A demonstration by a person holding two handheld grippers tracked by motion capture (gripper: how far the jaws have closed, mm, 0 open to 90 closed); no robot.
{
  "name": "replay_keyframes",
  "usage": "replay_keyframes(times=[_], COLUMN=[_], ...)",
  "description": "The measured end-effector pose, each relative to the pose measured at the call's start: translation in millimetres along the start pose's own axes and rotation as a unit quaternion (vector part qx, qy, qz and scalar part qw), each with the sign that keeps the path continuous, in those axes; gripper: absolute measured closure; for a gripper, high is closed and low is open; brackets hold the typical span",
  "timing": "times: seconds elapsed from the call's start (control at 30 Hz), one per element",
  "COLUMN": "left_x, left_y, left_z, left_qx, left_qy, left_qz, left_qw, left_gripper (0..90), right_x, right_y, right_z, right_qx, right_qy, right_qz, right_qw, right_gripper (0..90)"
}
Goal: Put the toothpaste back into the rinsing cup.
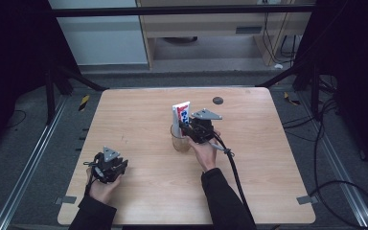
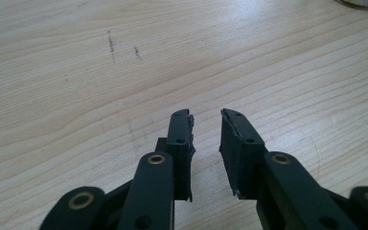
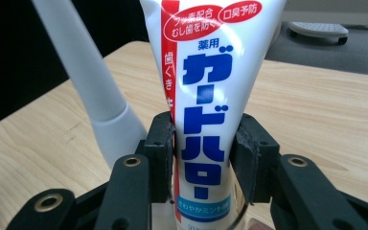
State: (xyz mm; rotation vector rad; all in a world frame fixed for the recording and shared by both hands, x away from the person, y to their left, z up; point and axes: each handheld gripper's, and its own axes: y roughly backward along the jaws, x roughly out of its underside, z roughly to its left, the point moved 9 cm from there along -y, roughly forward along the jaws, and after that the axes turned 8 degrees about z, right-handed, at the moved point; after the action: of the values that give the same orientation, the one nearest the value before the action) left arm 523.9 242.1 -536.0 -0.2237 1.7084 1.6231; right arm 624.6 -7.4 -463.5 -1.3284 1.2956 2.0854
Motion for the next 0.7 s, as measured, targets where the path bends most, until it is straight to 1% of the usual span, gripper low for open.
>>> replay_keyframes(times=[0.13, 0.23, 0.3, 0.37, 0.4, 0.43, 0.47, 0.5, 0.6, 0.7], left_x=[0.0, 0.1, 0.1, 0.1, 0.2, 0.2, 0.3, 0.3, 0.1, 0.1], left_y=[0.0, 0.1, 0.1, -0.1, -0.2, -0.4, -0.6, -0.6, 0.1, 0.2], left_z=[-0.1, -0.2, -0.2, -0.3, -0.3, -0.5, -0.5, -0.7, -1.2, -1.5], left_qx=[0.0, 0.0, 0.0, 0.0, 0.0, 0.0, 0.0, 0.0, 0.0, -0.001], left_qy=[0.0, 0.0, 0.0, 0.0, 0.0, 0.0, 0.0, 0.0, -0.001, -0.001], left_qz=[0.0, 0.0, 0.0, 0.0, 0.0, 0.001, 0.001, 0.001, 0.0, 0.0], left_qw=[1.0, 1.0, 1.0, 1.0, 1.0, 1.0, 1.0, 1.0, 1.0, 1.0], left_gripper=[73.2, 73.2, 73.2, 73.2, 73.2, 73.2, 73.2, 73.2, 73.1, 73.1], right_x=[3.4, 6.6, 9.1, 11.2, 11.4, 8.9, 4.9, 1.2, -4.9, -1.3], right_y=[2.3, 3.6, 4.5, 5.7, 7.0, 11.2, 16.5, 21.6, 35.3, 46.1], right_z=[-0.5, 0.7, 0.9, 1.1, 0.9, -0.5, -1.4, -2.2, -6.6, -12.7], right_qx=[-0.001, -0.003, 0.0, 0.0, -0.001, 0.002, -0.002, -0.005, 0.003, 0.006], right_qy=[0.005, 0.009, 0.015, 0.02, 0.018, 0.019, 0.013, 0.008, 0.016, 0.018], right_qz=[0.005, 0.016, 0.025, 0.032, 0.031, 0.019, 0.007, 0.003, 0.002, 0.012], right_qw=[1.0, 0.9998, 0.9996, 0.9993, 0.9993, 0.9996, 0.9999, 0.9999, 0.9999, 0.9997], right_gripper=[61.6, 60.5, 59.4, 56.9, 60.3, 64.2, 64.7, 64.8, 63.4, 60.7])
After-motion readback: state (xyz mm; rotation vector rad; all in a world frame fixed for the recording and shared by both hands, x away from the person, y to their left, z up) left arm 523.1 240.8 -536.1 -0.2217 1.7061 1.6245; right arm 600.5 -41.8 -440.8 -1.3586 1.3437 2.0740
